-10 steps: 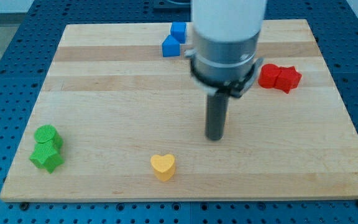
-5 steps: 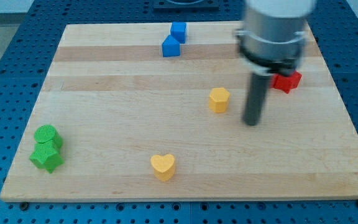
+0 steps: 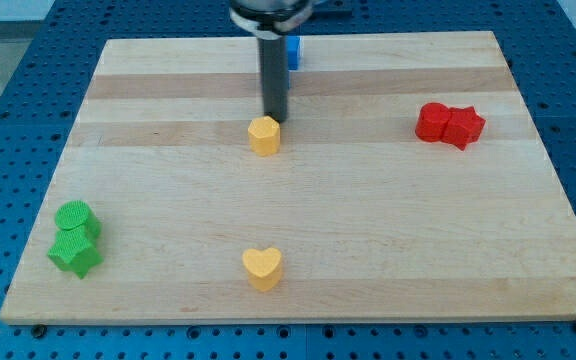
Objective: Slide the yellow hexagon to the yellow heart
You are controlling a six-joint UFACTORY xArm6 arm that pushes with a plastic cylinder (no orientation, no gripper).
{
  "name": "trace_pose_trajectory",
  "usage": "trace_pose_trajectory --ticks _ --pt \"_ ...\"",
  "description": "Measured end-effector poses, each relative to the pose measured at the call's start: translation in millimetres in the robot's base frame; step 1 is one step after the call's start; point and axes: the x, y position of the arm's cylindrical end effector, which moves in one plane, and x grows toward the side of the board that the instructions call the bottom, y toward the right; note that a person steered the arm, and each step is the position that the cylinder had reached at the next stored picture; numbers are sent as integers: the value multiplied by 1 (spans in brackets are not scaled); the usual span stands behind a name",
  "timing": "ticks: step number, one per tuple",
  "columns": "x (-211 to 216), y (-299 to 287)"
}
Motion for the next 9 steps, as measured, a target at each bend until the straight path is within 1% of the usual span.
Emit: trace_pose_trajectory --ticks 1,2,3,4,5,6,7,8,9 --pt "17 5" --pt "60 44" --pt "95 27" --pt "136 40" --pt "145 37" --pt "102 20" --pt "131 -17" --pt "154 8" --pt "155 -23"
